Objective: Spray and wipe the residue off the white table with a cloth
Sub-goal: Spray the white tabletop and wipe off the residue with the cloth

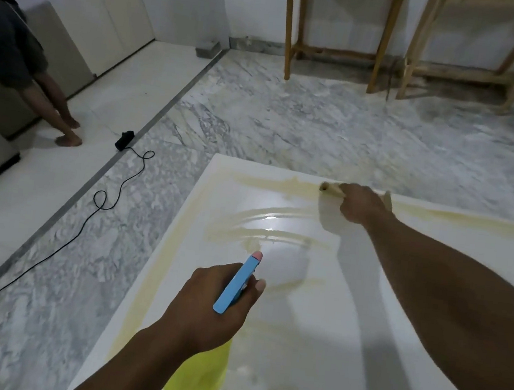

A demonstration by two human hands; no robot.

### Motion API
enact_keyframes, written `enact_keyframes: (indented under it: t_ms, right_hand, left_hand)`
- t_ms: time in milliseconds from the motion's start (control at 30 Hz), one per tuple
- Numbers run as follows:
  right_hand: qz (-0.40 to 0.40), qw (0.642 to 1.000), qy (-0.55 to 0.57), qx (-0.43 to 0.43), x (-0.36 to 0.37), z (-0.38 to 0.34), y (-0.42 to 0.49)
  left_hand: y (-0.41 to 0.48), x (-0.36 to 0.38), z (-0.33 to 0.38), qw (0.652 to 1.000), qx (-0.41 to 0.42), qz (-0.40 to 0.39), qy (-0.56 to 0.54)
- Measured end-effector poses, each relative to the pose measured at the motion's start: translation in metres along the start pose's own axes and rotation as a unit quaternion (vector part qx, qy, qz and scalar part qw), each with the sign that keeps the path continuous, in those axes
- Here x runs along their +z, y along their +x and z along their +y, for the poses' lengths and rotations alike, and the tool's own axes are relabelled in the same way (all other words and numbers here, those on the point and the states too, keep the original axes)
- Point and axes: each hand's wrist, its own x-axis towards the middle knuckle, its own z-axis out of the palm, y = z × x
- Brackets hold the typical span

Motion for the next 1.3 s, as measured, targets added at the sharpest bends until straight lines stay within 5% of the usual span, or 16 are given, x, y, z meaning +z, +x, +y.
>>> enact_keyframes:
  t_ms: [200,600,900,1067,1133,1233,1300]
  right_hand:
    - [0.099,0.994,-0.042,-0.036,0.112,0.004,-0.031]
    - [0.124,0.990,-0.047,-0.044,0.193,-0.023,-0.233]
    - [0.074,0.996,-0.055,0.006,0.264,-0.074,-0.445]
    - [-0.010,0.999,-0.045,0.020,0.239,-0.088,-0.476]
    - [-0.013,0.996,0.070,0.061,0.202,-0.085,-0.466]
    - [-0.048,0.878,0.450,0.154,0.141,-0.087,-0.438]
    - [-0.084,0.808,0.547,0.201,0.113,-0.084,-0.416]
  left_hand:
    - [0.014,0.008,-0.021,0.999,-0.049,-0.007,0.016]
    - [-0.051,-0.004,-0.013,0.998,-0.008,-0.031,0.053]
    - [-0.216,-0.033,-0.045,0.998,0.014,-0.045,0.028]
    - [-0.266,-0.058,-0.064,0.999,0.000,-0.036,0.036]
    - [-0.271,-0.069,-0.066,0.999,0.015,-0.033,0.034]
    - [-0.262,-0.079,-0.063,0.999,0.028,-0.028,0.015]
    - [-0.249,-0.081,-0.062,0.999,0.032,-0.026,0.007]
